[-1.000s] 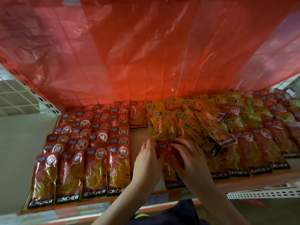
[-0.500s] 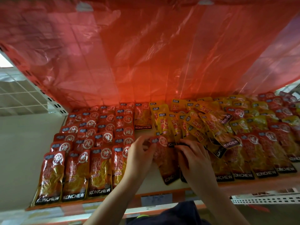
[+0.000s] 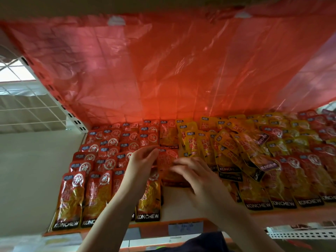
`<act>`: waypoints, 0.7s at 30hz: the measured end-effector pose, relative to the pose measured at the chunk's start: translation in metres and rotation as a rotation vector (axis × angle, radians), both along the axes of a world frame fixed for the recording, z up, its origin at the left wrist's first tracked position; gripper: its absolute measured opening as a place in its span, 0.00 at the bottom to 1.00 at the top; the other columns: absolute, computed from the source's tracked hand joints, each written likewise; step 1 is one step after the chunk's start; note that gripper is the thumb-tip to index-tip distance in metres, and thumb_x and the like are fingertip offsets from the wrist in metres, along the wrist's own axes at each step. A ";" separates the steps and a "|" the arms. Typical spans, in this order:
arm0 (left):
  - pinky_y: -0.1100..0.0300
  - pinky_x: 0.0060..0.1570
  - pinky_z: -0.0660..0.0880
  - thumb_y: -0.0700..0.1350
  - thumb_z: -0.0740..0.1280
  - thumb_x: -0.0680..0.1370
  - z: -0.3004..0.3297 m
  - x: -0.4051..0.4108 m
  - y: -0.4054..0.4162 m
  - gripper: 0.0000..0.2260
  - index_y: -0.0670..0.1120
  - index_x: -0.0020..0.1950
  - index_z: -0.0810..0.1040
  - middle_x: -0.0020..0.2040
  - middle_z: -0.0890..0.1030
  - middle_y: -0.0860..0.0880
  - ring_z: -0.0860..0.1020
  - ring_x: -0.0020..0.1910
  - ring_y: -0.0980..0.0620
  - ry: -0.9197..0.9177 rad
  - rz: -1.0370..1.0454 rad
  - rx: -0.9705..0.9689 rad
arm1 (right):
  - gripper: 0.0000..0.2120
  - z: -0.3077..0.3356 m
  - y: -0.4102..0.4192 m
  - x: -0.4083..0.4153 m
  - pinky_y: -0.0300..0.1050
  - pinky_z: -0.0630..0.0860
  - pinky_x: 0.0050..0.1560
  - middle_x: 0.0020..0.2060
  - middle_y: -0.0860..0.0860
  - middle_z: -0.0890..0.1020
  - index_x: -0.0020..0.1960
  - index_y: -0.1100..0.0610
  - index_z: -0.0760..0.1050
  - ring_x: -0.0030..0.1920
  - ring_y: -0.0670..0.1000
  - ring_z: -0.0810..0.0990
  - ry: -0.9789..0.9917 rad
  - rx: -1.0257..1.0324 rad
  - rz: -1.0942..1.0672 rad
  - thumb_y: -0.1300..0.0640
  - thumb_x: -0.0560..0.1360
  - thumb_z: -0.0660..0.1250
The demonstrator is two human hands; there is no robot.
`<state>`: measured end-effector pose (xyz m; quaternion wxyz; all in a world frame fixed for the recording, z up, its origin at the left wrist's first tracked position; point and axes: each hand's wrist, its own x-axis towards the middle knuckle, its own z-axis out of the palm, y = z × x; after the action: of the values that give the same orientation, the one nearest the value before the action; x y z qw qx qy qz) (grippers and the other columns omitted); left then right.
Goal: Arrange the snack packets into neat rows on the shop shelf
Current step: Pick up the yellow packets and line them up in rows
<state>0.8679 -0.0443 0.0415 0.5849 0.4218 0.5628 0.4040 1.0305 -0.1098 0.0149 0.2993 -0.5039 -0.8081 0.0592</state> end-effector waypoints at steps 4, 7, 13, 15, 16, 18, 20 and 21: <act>0.59 0.36 0.80 0.37 0.61 0.79 0.003 -0.004 0.007 0.07 0.41 0.53 0.77 0.38 0.83 0.48 0.82 0.35 0.52 0.052 -0.061 0.048 | 0.14 0.002 0.024 -0.004 0.44 0.78 0.46 0.51 0.51 0.79 0.56 0.59 0.76 0.51 0.50 0.78 0.161 0.055 -0.079 0.53 0.74 0.64; 0.49 0.45 0.80 0.40 0.63 0.78 0.002 -0.011 0.015 0.09 0.46 0.57 0.77 0.45 0.84 0.48 0.82 0.42 0.49 0.362 -0.141 0.212 | 0.10 0.004 0.050 -0.002 0.46 0.77 0.40 0.44 0.50 0.78 0.50 0.60 0.77 0.44 0.49 0.77 0.143 0.073 -0.125 0.55 0.75 0.61; 0.65 0.37 0.73 0.43 0.61 0.79 0.010 -0.018 0.024 0.10 0.48 0.58 0.78 0.46 0.79 0.54 0.76 0.38 0.61 0.675 -0.168 0.365 | 0.07 0.004 0.090 -0.004 0.40 0.76 0.45 0.46 0.52 0.80 0.48 0.60 0.78 0.49 0.51 0.78 0.064 0.167 -0.143 0.60 0.75 0.62; 0.65 0.38 0.73 0.43 0.61 0.79 0.009 -0.019 0.026 0.11 0.49 0.59 0.78 0.50 0.80 0.52 0.77 0.42 0.59 0.682 -0.184 0.369 | 0.04 -0.003 0.097 -0.006 0.41 0.77 0.42 0.45 0.52 0.80 0.47 0.60 0.77 0.48 0.52 0.79 0.007 0.142 -0.142 0.65 0.73 0.66; 0.64 0.40 0.73 0.43 0.60 0.79 0.008 -0.019 0.026 0.11 0.49 0.59 0.78 0.51 0.81 0.51 0.78 0.45 0.57 0.684 -0.195 0.364 | 0.05 -0.007 0.100 -0.006 0.41 0.77 0.40 0.45 0.52 0.79 0.46 0.60 0.76 0.46 0.52 0.79 -0.032 0.114 -0.145 0.67 0.72 0.68; 0.62 0.42 0.73 0.42 0.60 0.79 0.005 -0.020 0.026 0.11 0.48 0.60 0.77 0.52 0.81 0.50 0.78 0.48 0.54 0.690 -0.214 0.358 | 0.08 -0.012 0.102 -0.007 0.45 0.78 0.37 0.47 0.51 0.78 0.47 0.58 0.75 0.44 0.52 0.80 -0.098 0.009 -0.149 0.68 0.71 0.67; 0.61 0.44 0.74 0.42 0.61 0.79 0.002 -0.021 0.025 0.12 0.48 0.61 0.77 0.53 0.81 0.50 0.78 0.50 0.54 0.699 -0.227 0.353 | 0.10 -0.015 0.101 -0.009 0.47 0.78 0.41 0.52 0.49 0.76 0.51 0.57 0.74 0.47 0.51 0.79 -0.164 -0.090 -0.145 0.67 0.72 0.65; 0.61 0.45 0.74 0.42 0.61 0.79 0.000 -0.022 0.025 0.12 0.49 0.61 0.77 0.54 0.81 0.50 0.78 0.49 0.54 0.707 -0.228 0.352 | 0.10 -0.016 0.100 -0.008 0.47 0.78 0.43 0.53 0.48 0.75 0.53 0.55 0.74 0.49 0.50 0.78 -0.199 -0.116 -0.137 0.65 0.73 0.65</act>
<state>0.8464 -0.0189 0.0420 0.3154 0.6881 0.6009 0.2569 1.0224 -0.0102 -0.0010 0.1914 -0.5779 -0.7926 0.0352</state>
